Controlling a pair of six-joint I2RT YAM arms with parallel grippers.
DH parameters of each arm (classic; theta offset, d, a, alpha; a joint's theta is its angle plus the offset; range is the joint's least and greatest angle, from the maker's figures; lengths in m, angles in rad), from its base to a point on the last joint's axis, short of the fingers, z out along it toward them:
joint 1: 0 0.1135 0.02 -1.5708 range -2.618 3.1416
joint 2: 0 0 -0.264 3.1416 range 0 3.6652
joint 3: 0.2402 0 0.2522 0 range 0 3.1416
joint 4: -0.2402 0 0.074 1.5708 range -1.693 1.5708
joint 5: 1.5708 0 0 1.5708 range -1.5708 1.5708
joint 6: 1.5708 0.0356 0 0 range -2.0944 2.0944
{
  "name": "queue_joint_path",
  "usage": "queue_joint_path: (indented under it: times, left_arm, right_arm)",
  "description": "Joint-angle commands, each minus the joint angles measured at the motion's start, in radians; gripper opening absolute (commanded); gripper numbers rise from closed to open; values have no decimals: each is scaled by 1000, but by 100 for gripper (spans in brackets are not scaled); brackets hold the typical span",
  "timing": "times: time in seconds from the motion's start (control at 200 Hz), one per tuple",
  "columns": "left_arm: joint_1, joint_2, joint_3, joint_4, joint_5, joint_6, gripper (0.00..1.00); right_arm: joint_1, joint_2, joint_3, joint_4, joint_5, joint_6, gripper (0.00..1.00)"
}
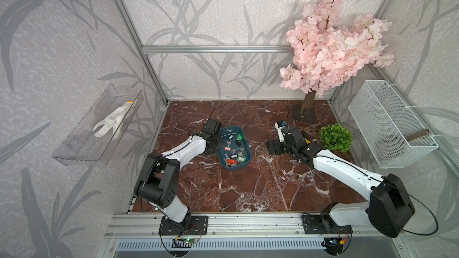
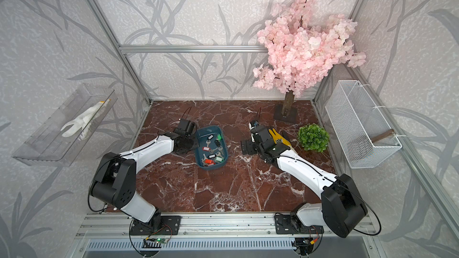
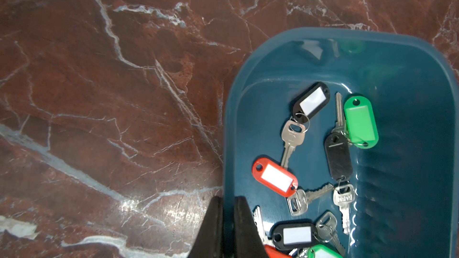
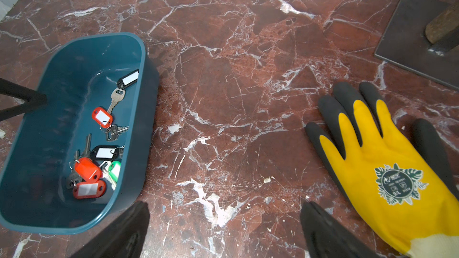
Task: Take the keys out of the storage box
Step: Adjust the storage box at the center of the board.
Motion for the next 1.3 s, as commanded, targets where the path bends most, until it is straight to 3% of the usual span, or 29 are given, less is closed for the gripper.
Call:
queue_joint_path:
  times: [0.0, 0.12, 0.39, 0.56, 0.775, 0.855, 1.095, 1.3]
  left_arm:
    - [45, -17, -22, -68, 72, 113, 9]
    - [78, -19, -6, -116, 91, 197, 8]
    - [94, 19, 99, -233, 19, 309, 8]
    - [94, 52, 164, -258, 0, 323, 23]
    - [93, -2, 182, -273, 12, 297, 50]
    - [86, -44, 174, -285, 61, 273, 56]
    - [-13, -121, 135, -327, 74, 169, 61]
    - [-78, -67, 137, -332, 68, 96, 61]
  right_arm:
    - [6, -21, -9, -16, 15, 4, 99]
    - [5, -19, -11, -16, 15, -3, 99]
    - [6, -17, -20, -12, 8, -3, 99]
    - [6, -17, -22, -8, 4, 2, 99]
    - [5, -29, -22, -11, -1, 0, 99]
    - [5, -33, -23, -9, -1, -1, 99]
    - [5, -26, -22, 9, 0, 4, 99]
    - [4, -20, -19, 15, -2, 7, 99]
